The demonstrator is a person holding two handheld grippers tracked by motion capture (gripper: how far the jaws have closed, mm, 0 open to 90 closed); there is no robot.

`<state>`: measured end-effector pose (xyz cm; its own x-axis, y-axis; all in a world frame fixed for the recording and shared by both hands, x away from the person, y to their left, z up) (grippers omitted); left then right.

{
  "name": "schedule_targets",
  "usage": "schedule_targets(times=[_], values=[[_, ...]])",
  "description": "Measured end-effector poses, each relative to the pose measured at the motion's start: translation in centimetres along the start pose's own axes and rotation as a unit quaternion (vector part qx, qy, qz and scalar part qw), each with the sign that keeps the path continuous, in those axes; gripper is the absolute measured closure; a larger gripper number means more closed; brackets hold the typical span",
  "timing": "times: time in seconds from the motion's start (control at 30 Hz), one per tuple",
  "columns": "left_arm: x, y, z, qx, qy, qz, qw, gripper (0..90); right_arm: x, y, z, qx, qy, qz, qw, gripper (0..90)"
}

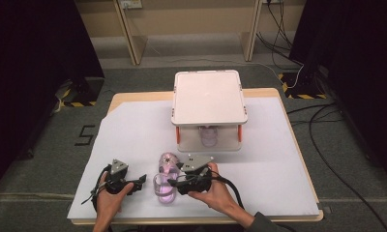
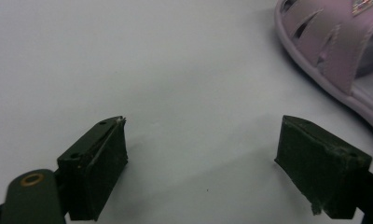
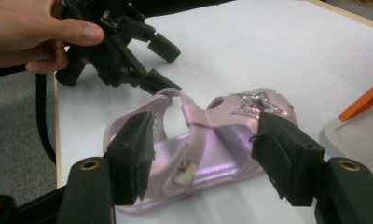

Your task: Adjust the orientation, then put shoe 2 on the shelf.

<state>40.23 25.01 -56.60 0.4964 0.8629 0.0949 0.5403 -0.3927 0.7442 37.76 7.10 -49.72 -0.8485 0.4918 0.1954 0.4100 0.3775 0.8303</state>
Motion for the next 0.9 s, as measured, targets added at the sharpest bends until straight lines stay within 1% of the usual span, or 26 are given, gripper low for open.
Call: schedule_targets(times=[0.07,0.1,0.13,0.2,0.23,0.33,0.37,0.4,0.43,0.47,0.5,0.53,0.57,0.6,0.63,0.7,0.73,0.83,0.87,0.9], values=[[0.0,-0.1,-0.1,0.001,0.0,0.002,1.0,15.5,0.1,0.1,0.4,0.002,0.003,-0.002,1.0,38.7],[-0.1,-0.1,-0.1,0.001,-0.001,0.002,1.0,15.5,0.2,0.2,0.9,0.005,0.001,-0.008,1.0,38.8],[-0.2,-0.1,0.0,0.002,-0.001,0.003,1.0,15.5,0.2,0.2,0.9,0.005,0.001,-0.008,1.0,38.8],[-0.3,-0.2,-0.1,0.004,-0.001,0.008,1.0,15.2,0.1,0.1,1.5,0.012,-0.005,-0.012,0.9998,38.8],[-0.4,-0.2,-0.1,0.003,-0.002,0.007,1.0,15.3,0.0,0.0,2.0,0.014,-0.009,-0.016,0.9997,38.8],[-0.4,-0.3,-0.2,0.003,-0.002,0.01,0.9999,15.3,0.0,-0.1,2.5,0.018,-0.01,-0.015,0.9997,38.8],[-0.4,-0.3,-0.2,0.003,-0.001,0.01,0.9999,15.3,0.0,-0.2,3.0,0.023,-0.015,-0.022,0.9994,39.0],[-0.4,-0.3,-0.2,0.003,-0.001,0.01,0.9999,15.3,0.0,-0.2,3.0,0.023,-0.015,-0.022,0.9994,39.0],[-0.4,-0.4,-0.2,0.004,0.0,0.012,0.9999,15.4,0.0,-0.4,3.5,0.029,-0.022,-0.025,0.9991,39.6],[-0.4,-0.4,-0.2,0.004,0.0,0.012,0.9999,15.3,0.0,-0.4,3.5,0.029,-0.022,-0.025,0.9991,39.6],[-0.4,-0.4,-0.2,0.004,0.001,0.011,0.9999,15.3,-0.1,-0.6,4.0,0.033,-0.033,-0.035,0.9983,40.6],[-0.4,-0.4,-0.2,0.004,0.001,0.011,0.9999,15.3,-0.1,-0.6,4.0,0.033,-0.033,-0.035,0.9983,40.6],[-0.4,-0.4,-0.2,0.003,0.001,0.012,0.9999,15.3,-0.4,-0.6,4.5,0.035,-0.042,-0.044,0.9976,41.5],[-0.4,-0.4,-0.2,0.003,0.001,0.012,0.9999,15.3,-0.4,-0.6,4.5,0.035,-0.042,-0.044,0.9976,41.5],[-0.4,-0.4,-0.2,0.004,0.002,0.012,0.9999,15.2,-0.5,-0.4,4.8,0.035,-0.047,-0.042,0.9974,42.6],[-0.4,-0.4,-0.2,0.004,0.003,0.013,0.9999,15.1,-0.5,-0.3,4.8,0.037,-0.051,-0.043,0.9971,42.9],[-0.4,-0.4,-0.2,0.005,0.003,0.013,0.9999,15.1,-0.7,-0.1,4.9,0.038,-0.058,-0.053,0.9962,43.8],[-0.4,-0.4,-0.2,0.004,0.003,0.013,0.9999,15.1,-0.7,-0.3,4.9,0.048,-0.068,-0.059,0.9947,45.4],[-0.5,-0.4,-0.2,0.004,0.004,0.013,0.9999,15.1,-0.8,-0.3,4.8,0.05,-0.075,-0.069,0.9936,47.3],[-0.5,-0.4,-0.2,0.004,0.004,0.013,0.9999,15.1,-1.3,-0.2,4.7,0.047,-0.089,-0.078,0.9918,46.5]])
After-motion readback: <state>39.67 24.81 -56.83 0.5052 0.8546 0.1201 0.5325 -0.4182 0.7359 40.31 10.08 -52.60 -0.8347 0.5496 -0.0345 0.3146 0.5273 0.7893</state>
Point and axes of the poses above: each handheld gripper's, and its own axes: z roughly forward along the jaws, y roughly out of its top, x roughly to its left, the point moved 10 cm from there along z, roughly forward along the jaws, and after that the axes turned 12 degrees about z, right-handed, at the moved point
